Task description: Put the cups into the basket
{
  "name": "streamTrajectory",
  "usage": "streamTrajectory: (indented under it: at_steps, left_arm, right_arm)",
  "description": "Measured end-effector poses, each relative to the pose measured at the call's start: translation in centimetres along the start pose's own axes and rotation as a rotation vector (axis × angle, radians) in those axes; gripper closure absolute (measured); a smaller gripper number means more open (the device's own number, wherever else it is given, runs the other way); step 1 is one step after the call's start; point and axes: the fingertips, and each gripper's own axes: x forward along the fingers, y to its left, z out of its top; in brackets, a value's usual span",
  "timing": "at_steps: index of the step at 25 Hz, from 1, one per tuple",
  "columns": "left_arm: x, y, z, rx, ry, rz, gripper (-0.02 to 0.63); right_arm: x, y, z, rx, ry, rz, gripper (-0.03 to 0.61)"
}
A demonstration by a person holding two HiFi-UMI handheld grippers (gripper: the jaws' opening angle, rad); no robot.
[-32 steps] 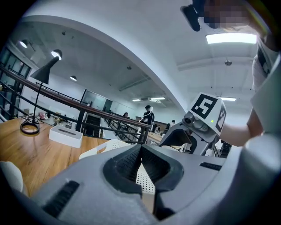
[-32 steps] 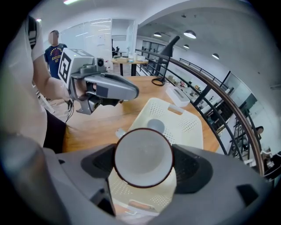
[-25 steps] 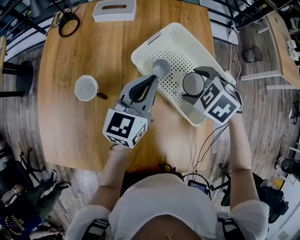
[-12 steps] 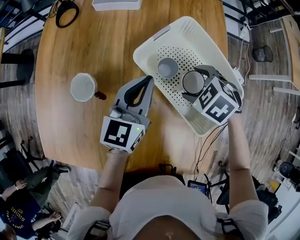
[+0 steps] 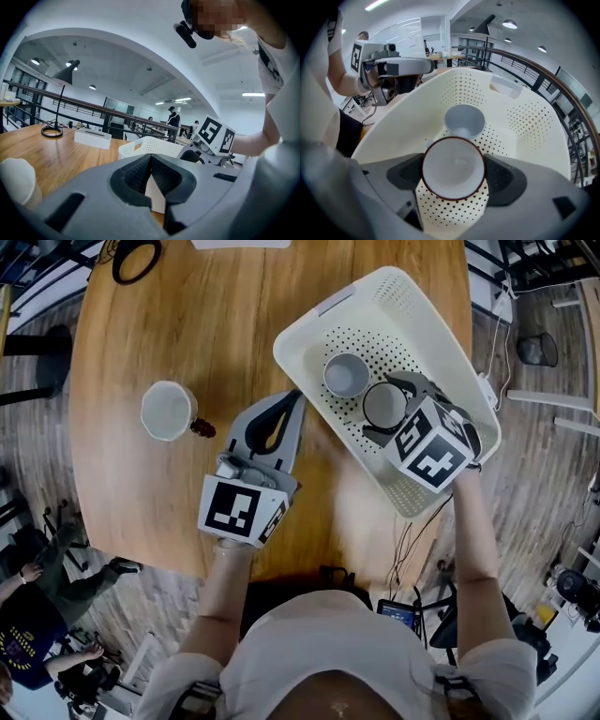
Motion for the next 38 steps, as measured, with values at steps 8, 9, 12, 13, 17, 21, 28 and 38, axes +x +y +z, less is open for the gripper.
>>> streamTrajectory:
  at_steps: [8,9,12,13,17,21,28,38]
  left_arm:
    - [0.0,0.0,-0.2,-0.006,0.003,-0.013,0.606]
    - [-0.1,0.0,-0.2,-0.006,0.004,-0.014,0.606]
    - [-0.4,0.0,-0.2,-0.005,0.005,-0.014,0.606]
    - [-0.5,0.0,-0.2,-0.004,0.003,-0.011,0.606]
    - [-0.8,0.2,0.0,-0.007,-0.002,-0.001,0.606]
    - [-1.3,0.6,0.5,-0.003,-0.016,0.001,0.606]
    - [-2.3,0.6,1.3,-0.006,-0.035,0.001,0.606]
    - [-4.1,-1.1,2.4,0.002,-0.057,-0.027,0.606]
  right_arm:
    - [0.2,0.0,0.0,0.013,-0.011,0.000,0.189]
    - [0.2,0.0,0.0,0.014,-0.014,-0.003,0.189]
    - [0.2,-0.1,0.0,0.019,-0.022,-0.026,0.189]
    - [0.2,-0.2,0.0,0.019,-0.023,-0.035,0.189]
    - [0.3,0.0,-0.4,0.001,-0.024,-0.040,0.187]
    - [0.3,0.2,-0.5,-0.006,-0.023,-0.027,0.187]
    - [-1.8,0.6,0.1,0.045,-0.053,-0.046,0.187]
    - [-6.0,1.4,1.2,0.120,-0.124,-0.146,0.189]
